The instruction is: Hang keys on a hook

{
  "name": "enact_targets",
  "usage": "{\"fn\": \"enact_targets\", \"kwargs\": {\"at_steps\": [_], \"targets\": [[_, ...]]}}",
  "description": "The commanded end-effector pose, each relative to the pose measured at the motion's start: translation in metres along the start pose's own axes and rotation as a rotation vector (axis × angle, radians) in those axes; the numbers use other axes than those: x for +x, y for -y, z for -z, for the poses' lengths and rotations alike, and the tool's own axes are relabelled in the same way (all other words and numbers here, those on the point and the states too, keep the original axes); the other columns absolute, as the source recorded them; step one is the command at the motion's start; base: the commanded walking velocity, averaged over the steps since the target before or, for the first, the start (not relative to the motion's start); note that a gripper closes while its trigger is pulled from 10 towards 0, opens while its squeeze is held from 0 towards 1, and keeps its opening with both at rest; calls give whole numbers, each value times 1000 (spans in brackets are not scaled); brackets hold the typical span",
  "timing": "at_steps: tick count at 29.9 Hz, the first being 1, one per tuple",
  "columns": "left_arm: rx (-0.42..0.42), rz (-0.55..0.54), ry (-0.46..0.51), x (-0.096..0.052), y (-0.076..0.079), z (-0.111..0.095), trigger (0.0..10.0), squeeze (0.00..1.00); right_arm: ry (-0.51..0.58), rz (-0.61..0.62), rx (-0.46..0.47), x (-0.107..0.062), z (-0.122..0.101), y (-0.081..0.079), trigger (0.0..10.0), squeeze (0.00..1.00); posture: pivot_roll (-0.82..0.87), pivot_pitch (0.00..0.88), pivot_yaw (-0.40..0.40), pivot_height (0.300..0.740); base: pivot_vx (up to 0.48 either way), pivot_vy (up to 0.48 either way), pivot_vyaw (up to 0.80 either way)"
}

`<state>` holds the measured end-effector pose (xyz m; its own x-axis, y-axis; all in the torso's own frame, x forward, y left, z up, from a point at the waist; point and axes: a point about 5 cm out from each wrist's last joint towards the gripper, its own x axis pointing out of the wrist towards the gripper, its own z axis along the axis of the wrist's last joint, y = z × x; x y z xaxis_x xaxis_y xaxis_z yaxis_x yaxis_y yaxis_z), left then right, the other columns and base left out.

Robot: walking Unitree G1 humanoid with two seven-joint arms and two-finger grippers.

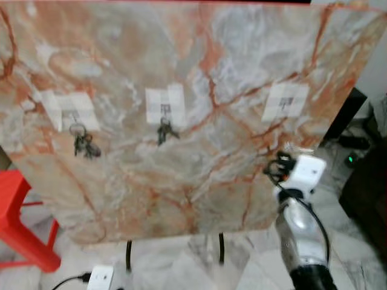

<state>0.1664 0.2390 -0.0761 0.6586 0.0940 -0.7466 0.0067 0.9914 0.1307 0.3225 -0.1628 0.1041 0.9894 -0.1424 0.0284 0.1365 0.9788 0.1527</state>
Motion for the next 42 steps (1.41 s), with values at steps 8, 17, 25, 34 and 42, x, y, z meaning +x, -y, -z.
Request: {"fn": "enact_targets", "kwargs": {"at_steps": [8,17,25,34,42], "targets": [[2,6,-11,-1,3,4,10000,0,33,-4,-3,9,-12,0,10000,0,3,0,-32,740,0,0,0],[1,4,-6,-1,2,3,10000,0,48,4,-3,19,-20,-3,10000,0,5,0,-26,740,0,0,0],[6,6,-2,0,1,1,10000,0,40,47,0,33,-30,-6,10000,0,7,3,-19,740,0,0,0],[22,13,1,0,1,0,10000,0,73,71,-9,48,-47,-7,10000,0,10,3,-16,740,0,0,0],[34,20,-1,0,2,0,10000,0,76,96,-2,45,-43,-4,10000,0,10,4,-14,740,0,0,0]]}}
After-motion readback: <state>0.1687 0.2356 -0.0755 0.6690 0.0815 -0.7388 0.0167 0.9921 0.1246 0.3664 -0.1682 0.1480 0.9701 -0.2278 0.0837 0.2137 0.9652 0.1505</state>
